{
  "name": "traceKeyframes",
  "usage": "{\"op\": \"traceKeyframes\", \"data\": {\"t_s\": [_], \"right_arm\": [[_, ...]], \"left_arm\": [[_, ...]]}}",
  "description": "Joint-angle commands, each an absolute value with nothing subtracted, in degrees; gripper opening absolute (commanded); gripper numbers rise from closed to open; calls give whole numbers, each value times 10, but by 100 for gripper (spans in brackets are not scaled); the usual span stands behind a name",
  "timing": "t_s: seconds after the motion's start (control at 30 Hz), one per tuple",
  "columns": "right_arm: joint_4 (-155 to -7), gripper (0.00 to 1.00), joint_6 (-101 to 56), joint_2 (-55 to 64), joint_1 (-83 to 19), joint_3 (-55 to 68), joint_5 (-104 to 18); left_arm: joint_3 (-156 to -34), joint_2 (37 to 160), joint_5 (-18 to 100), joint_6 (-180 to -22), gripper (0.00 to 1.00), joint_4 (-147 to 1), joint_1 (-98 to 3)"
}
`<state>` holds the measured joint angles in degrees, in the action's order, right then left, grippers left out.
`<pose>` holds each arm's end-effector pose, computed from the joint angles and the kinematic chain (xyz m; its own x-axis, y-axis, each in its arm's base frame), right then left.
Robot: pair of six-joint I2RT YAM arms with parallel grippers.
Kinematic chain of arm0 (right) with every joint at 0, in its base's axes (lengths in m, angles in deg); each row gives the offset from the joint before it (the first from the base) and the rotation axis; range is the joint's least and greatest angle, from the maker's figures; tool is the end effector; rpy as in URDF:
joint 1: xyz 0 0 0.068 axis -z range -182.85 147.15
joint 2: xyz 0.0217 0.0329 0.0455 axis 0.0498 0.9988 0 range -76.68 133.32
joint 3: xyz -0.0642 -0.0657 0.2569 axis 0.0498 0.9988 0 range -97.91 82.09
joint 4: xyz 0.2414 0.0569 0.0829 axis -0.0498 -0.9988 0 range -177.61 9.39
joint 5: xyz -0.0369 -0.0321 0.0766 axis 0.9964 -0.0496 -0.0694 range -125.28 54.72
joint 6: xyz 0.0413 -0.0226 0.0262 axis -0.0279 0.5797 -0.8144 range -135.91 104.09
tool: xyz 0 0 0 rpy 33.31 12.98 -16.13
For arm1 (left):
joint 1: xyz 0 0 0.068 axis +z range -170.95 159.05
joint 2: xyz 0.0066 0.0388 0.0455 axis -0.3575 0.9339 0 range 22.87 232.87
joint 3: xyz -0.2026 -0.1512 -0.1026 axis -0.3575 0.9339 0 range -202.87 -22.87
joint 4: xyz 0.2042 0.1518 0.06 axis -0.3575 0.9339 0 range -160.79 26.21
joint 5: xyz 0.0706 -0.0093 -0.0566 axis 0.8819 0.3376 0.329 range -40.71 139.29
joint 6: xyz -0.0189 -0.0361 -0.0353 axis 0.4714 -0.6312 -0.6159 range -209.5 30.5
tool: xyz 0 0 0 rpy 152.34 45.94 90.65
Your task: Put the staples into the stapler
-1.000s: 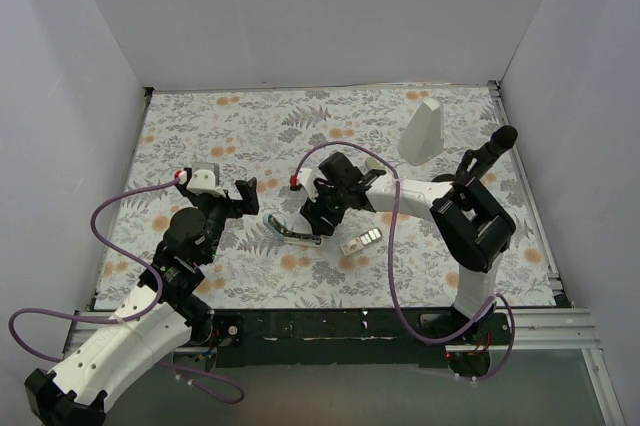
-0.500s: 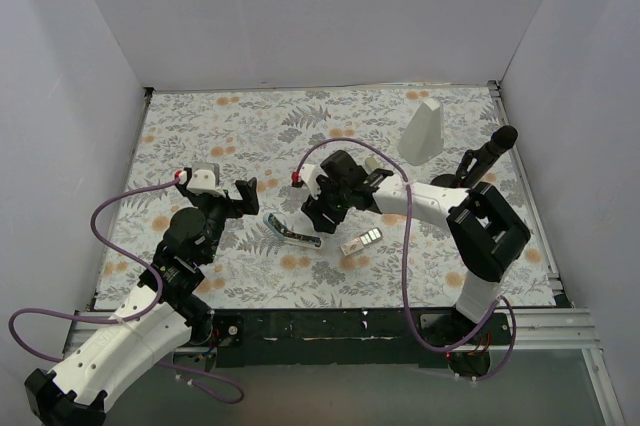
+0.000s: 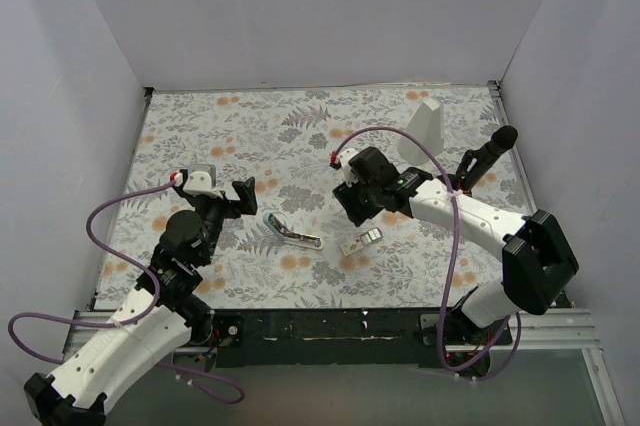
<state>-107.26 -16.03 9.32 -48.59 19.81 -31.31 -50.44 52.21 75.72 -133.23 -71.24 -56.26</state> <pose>0.2250 0.2275 0.2490 -0.5390 -0.5499 -0.6380 -0.6824 0.7291 -0.0520 0.1254 -0.0694 0.2929 -0.1204 -0.6732 -0.7296 0.0987 0.7232 -0.6836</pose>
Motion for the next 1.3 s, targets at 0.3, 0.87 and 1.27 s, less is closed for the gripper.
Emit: {"op": "traceKeyframes", "data": {"t_s": [0.3, 0.87, 1.27], "right_arm": [[-1105, 50, -278, 68, -470, 284, -268], [-1072, 38, -292, 134, -469, 283, -276], [-1078, 32, -290, 144, -471, 287, -277]], "left_arm": [[-502, 488, 771, -1333, 98, -717, -558], [-503, 481, 762, -1335, 98, -711, -558], [-503, 483, 760, -1335, 98, -711, -557]]}}
